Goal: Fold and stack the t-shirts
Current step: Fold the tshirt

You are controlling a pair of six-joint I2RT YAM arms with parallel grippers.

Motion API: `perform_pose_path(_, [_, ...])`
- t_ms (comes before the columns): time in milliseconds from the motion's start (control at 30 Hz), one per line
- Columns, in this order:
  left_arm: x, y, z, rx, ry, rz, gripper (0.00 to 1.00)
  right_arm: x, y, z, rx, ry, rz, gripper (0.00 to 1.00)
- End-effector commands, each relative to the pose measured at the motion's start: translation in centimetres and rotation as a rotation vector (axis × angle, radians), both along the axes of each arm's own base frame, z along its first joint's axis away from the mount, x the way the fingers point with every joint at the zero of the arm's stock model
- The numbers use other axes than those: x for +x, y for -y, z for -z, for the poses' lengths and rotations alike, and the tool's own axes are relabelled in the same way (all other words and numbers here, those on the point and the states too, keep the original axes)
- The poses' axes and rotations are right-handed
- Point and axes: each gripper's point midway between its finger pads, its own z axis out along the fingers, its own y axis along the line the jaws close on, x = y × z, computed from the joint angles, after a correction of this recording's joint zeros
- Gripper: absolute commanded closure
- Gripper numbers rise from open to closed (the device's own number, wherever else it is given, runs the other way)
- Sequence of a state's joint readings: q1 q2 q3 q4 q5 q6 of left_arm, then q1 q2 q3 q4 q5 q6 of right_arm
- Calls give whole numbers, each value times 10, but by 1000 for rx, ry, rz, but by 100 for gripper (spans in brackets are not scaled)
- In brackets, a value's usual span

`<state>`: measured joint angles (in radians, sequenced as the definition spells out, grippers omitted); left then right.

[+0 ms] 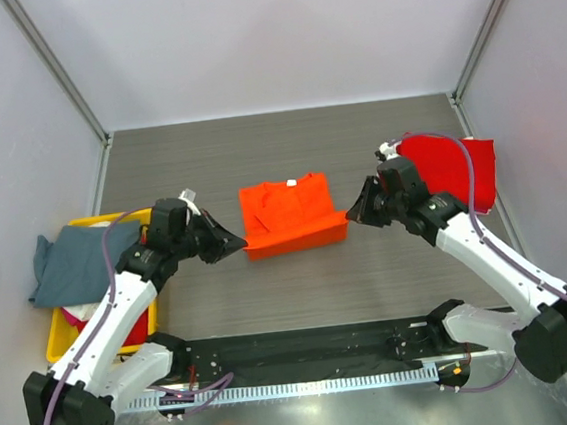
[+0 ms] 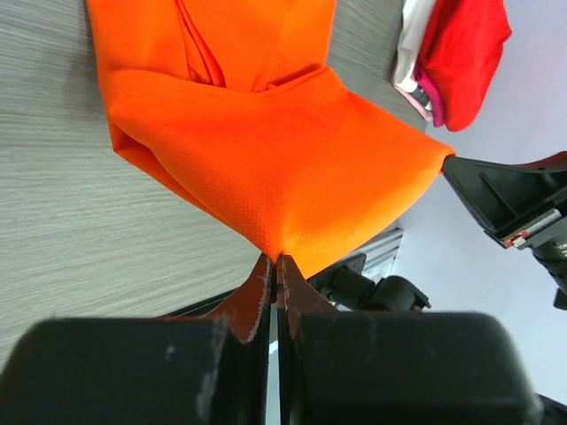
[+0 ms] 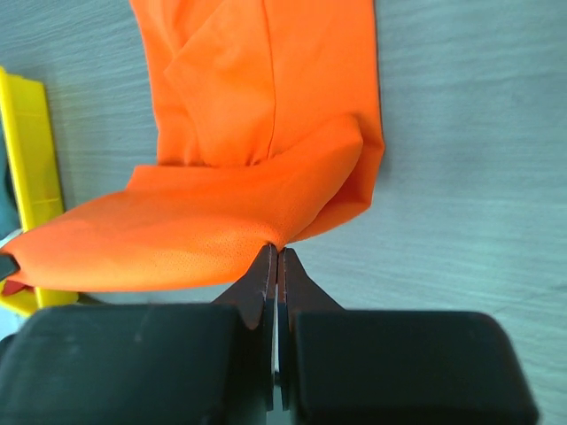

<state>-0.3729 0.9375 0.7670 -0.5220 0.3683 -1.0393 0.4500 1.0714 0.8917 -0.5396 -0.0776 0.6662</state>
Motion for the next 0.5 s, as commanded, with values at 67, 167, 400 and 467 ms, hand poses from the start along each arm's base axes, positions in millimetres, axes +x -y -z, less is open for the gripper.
perform_pose_path(67, [21,-3,-11,46,24,-34,100,35,6,-20,-84,72,22,99])
perform_pose_path(167, [34,-1,-14,52,29,-43,100,51,5,-17,-104,61,24,99])
perform_pose_path(400, [65,2,-8,69,13,-60,100,88,19,-16,-147,70,79,99])
perform_pose_path(467, [77,-1,-9,72,14,-76,100,101,22,-16,-146,72,89,99])
